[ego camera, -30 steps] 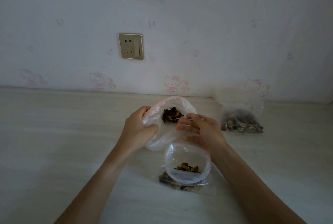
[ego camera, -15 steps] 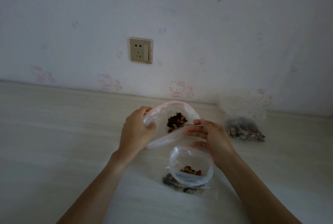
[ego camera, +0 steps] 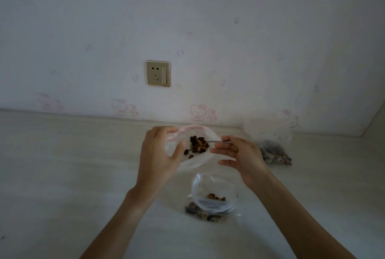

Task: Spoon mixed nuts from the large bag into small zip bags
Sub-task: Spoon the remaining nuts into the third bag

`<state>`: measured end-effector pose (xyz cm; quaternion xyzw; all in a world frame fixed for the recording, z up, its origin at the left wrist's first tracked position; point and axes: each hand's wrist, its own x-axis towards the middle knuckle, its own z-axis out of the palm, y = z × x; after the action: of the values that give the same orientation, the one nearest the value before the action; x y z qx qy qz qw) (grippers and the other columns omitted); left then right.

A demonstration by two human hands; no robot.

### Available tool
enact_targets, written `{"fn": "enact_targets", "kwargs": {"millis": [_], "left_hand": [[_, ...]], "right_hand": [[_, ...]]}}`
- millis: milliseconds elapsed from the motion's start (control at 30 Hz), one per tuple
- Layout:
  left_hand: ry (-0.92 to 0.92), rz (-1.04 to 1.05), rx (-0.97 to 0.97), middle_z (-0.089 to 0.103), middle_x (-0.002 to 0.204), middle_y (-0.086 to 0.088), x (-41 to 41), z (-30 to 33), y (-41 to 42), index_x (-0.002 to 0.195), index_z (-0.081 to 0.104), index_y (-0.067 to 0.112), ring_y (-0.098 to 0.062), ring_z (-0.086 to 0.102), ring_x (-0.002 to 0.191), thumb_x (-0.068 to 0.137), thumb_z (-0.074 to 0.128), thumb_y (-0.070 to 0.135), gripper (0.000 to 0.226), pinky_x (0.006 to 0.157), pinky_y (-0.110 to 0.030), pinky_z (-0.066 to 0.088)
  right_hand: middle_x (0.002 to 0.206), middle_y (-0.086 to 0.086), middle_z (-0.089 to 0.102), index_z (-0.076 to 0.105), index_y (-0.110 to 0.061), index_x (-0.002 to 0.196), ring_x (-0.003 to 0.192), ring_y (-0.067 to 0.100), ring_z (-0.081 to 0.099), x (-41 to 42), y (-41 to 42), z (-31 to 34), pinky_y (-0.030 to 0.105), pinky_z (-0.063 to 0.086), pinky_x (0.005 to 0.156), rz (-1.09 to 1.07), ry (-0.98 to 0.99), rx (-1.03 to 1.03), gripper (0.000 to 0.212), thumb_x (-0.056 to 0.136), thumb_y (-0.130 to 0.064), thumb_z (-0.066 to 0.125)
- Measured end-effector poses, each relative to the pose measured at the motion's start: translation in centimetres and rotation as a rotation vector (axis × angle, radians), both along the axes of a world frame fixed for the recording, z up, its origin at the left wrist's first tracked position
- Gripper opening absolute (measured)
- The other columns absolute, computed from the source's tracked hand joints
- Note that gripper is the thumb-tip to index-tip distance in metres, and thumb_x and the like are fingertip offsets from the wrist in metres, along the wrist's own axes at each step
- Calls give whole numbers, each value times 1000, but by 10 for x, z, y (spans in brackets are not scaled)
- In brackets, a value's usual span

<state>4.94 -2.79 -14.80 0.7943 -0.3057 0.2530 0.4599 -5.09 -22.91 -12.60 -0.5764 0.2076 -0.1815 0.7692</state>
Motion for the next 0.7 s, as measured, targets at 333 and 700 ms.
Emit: {"fn": "enact_targets", "kwargs": {"millis": [333,700], "left_hand": [[291,-51,375,67,72,18,-40,-12,-2,94,66,37,4,64,66,95,53,64,31,62,-22,53],[483,-295,251,75,81,11,-41,-25,-4,93,80,27,0,66,74,98,68,35,16,66,-12,46]], "right_hand": [[96,23,76,68,0,109,91,39,76,-63,-10,17,35,58,52,36,-59,-15,30,109,-20,46],[95,30,73,69,4,106,84,43,75,-120,-2,0,35,56,49,95,-17,-68,32,106,-21,49]]}}
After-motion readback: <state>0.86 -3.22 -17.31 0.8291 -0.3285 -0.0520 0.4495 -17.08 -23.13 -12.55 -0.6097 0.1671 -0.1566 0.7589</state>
